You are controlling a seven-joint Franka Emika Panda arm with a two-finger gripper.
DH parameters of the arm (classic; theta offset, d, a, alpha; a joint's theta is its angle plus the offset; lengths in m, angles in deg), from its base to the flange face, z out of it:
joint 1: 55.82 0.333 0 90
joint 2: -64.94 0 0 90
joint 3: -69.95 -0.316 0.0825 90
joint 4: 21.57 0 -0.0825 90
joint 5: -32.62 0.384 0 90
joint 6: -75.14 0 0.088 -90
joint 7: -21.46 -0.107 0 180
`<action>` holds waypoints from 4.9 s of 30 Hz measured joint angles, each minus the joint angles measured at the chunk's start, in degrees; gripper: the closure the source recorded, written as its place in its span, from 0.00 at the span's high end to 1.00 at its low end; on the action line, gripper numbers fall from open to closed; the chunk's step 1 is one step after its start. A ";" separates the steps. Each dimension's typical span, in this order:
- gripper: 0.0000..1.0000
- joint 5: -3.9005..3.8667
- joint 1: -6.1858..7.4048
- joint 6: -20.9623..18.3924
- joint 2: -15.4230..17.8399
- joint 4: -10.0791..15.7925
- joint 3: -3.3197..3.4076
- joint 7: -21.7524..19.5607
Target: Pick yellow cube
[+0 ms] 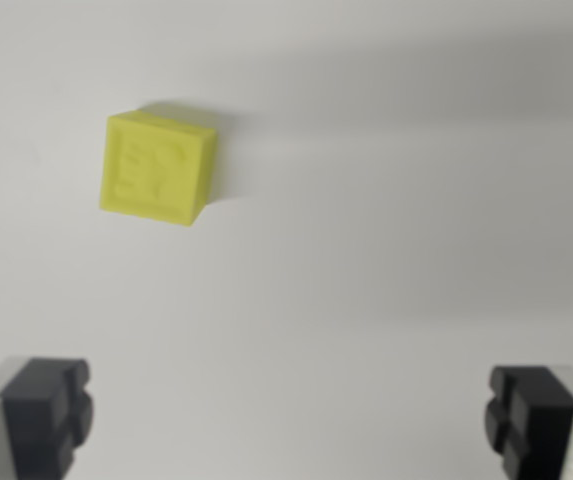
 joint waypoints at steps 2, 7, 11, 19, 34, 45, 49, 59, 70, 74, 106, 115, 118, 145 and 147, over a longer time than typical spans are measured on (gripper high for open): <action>1.00 0.02 0.21 0.60 -0.47 0.12 0.00 -0.44; 1.00 0.08 0.75 2.10 -1.71 0.40 0.00 -1.51; 1.00 0.12 1.17 3.26 -2.74 0.56 0.00 -2.35; 1.00 0.22 2.02 5.57 -4.88 0.71 0.00 -4.05; 1.00 0.44 3.58 9.62 -9.24 0.48 0.00 -7.15; 1.00 0.63 4.72 12.42 -12.72 -0.19 0.00 -9.42; 1.00 0.69 5.13 13.38 -14.03 -0.54 0.00 -10.23; 1.00 0.89 6.14 15.65 -17.41 -1.63 0.00 -12.22; 1.00 1.12 7.28 17.96 -21.32 -3.23 0.01 -14.42; 1.00 1.19 7.44 18.96 -22.74 -3.65 0.01 -14.64; 0.00 1.54 7.63 22.64 -28.41 -5.67 0.01 -15.00; 0.00 1.51 7.63 21.07 -26.03 -4.87 0.02 -15.07; 0.00 1.47 7.63 20.40 -25.06 -4.57 0.02 -15.11; 0.00 1.07 7.59 13.80 -16.97 -3.07 0.02 -15.37; 0.00 1.05 7.58 13.26 -16.42 -3.04 0.02 -15.38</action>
